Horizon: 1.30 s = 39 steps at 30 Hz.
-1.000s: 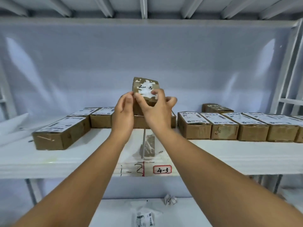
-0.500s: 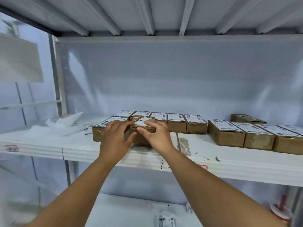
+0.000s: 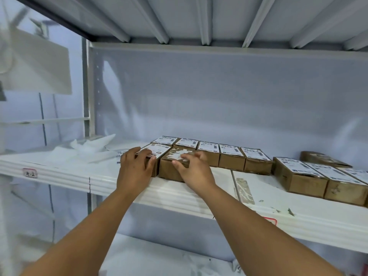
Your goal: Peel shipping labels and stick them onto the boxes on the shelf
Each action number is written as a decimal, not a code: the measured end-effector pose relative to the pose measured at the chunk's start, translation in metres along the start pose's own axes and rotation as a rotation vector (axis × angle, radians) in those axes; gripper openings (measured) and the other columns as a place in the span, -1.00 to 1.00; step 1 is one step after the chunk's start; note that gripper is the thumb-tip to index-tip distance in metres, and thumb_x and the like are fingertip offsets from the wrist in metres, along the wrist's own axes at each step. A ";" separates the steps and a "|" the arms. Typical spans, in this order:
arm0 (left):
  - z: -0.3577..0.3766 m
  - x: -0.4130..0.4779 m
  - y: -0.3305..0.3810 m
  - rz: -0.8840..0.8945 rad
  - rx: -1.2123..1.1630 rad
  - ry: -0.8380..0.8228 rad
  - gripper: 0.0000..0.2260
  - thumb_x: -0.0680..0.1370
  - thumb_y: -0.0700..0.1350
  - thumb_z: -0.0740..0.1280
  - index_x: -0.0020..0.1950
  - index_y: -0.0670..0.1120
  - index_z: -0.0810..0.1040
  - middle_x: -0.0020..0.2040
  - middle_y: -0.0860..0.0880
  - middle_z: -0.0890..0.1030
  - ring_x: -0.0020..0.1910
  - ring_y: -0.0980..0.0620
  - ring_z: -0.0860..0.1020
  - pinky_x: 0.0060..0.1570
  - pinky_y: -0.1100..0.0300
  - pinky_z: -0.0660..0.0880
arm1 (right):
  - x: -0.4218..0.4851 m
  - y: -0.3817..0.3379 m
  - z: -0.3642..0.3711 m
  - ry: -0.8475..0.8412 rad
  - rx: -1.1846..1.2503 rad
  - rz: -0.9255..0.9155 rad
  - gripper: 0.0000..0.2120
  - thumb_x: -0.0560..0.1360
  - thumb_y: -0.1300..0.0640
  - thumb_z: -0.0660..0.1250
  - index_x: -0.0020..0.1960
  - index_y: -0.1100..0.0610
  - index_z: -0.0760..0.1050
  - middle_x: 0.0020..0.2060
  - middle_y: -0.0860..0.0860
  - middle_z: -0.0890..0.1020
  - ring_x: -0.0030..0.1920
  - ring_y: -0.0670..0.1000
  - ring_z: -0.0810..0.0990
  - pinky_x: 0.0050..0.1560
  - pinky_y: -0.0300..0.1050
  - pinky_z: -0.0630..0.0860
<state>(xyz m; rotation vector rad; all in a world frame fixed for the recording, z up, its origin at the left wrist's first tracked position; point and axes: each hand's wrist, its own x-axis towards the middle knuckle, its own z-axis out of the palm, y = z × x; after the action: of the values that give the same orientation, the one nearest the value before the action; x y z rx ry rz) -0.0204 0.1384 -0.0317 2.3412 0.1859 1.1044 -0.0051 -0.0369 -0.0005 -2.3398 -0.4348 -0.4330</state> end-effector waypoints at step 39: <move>-0.026 0.032 -0.032 -0.194 0.545 -0.101 -0.82 0.55 -0.20 0.19 0.03 -0.14 0.56 0.04 -0.11 0.57 0.09 -0.14 0.51 -0.14 0.10 0.40 | 0.012 -0.038 0.063 0.269 -0.281 -0.734 -0.69 0.41 0.06 0.14 0.00 0.12 0.59 -0.06 0.02 0.59 0.10 0.10 0.50 0.03 -0.04 0.52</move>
<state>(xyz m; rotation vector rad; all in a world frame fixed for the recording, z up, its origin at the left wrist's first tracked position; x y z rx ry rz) -0.0156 0.1873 -0.0135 2.7654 0.7411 0.9179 0.0011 0.0360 -0.0171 -2.2673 -1.1624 -1.1992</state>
